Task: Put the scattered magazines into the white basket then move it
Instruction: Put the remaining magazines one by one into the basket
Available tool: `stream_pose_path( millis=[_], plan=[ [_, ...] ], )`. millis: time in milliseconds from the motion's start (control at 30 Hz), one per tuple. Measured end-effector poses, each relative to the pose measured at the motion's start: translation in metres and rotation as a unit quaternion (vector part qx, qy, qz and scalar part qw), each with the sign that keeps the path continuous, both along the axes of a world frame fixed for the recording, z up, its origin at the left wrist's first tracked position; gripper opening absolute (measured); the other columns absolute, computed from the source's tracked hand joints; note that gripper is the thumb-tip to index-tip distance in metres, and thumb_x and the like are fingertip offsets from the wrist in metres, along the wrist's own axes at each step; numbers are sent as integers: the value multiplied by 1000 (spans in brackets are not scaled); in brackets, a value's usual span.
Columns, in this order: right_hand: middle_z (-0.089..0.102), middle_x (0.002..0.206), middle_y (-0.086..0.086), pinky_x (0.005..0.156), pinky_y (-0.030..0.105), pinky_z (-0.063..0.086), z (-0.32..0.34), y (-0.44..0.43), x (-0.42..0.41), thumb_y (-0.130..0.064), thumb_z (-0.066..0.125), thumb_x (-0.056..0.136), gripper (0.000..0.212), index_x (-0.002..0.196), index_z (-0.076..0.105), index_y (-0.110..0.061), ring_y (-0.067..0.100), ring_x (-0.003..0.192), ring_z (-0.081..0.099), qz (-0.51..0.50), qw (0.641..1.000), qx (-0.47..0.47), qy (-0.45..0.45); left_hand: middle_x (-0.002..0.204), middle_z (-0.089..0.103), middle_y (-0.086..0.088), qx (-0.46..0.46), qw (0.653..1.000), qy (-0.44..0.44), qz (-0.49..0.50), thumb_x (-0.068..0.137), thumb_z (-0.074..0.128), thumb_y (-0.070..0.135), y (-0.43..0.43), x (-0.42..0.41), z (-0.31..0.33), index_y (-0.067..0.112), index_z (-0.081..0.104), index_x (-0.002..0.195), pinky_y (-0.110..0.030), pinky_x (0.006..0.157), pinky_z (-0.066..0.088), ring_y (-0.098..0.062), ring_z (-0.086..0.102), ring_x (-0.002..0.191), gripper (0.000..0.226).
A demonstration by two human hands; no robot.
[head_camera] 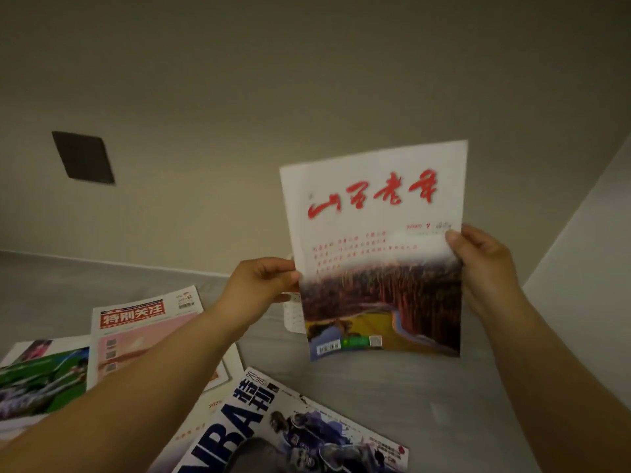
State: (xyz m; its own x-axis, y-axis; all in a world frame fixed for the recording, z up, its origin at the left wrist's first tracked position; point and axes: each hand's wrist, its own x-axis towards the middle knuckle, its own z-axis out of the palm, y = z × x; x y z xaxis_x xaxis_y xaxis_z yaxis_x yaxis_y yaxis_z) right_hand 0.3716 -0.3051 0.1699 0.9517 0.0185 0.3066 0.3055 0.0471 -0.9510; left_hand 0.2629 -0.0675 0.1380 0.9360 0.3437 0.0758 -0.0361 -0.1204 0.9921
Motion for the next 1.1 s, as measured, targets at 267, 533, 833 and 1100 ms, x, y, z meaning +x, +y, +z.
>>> stream_pose_path(
  millis=[267, 533, 833, 1100],
  plan=[
    [62, 83, -9, 53, 2, 45, 28, 36, 42, -1, 48, 86, 21, 97, 58, -15, -11, 61, 61, -12, 996, -31, -80, 96, 68, -13, 161, 978, -68, 114, 84, 56, 7, 13, 81, 32, 3, 64, 102, -32, 76, 56, -22, 64, 77, 20],
    [59, 98, -2, 50, -1, 42, -29, 47, 85, 4, 49, 84, 29, 111, 59, -3, 11, 83, 57, -31, 995, -88, -18, 102, 69, -18, 287, 948, -22, 136, 84, 54, 10, 21, 122, -15, 3, 63, 103, -24, 76, 42, -30, 63, 92, 22],
    [59, 96, -2, 57, 9, 46, -74, 49, 112, 3, 50, 84, 31, 113, 59, -3, 14, 84, 59, -41, 992, -103, 58, 105, 69, -15, 275, 950, 21, 148, 85, 52, 10, 27, 143, -64, 6, 65, 102, -20, 73, 38, -26, 62, 89, 22],
    [52, 128, 11, 81, 16, 38, -96, 62, 129, -2, 44, 89, 39, 127, 41, -7, 21, 107, 53, -128, 979, -138, 73, 114, 63, -14, 233, 955, 74, 167, 86, 51, 13, 38, 168, -83, 7, 55, 111, -26, 79, 40, -18, 52, 86, 26]
  ],
)
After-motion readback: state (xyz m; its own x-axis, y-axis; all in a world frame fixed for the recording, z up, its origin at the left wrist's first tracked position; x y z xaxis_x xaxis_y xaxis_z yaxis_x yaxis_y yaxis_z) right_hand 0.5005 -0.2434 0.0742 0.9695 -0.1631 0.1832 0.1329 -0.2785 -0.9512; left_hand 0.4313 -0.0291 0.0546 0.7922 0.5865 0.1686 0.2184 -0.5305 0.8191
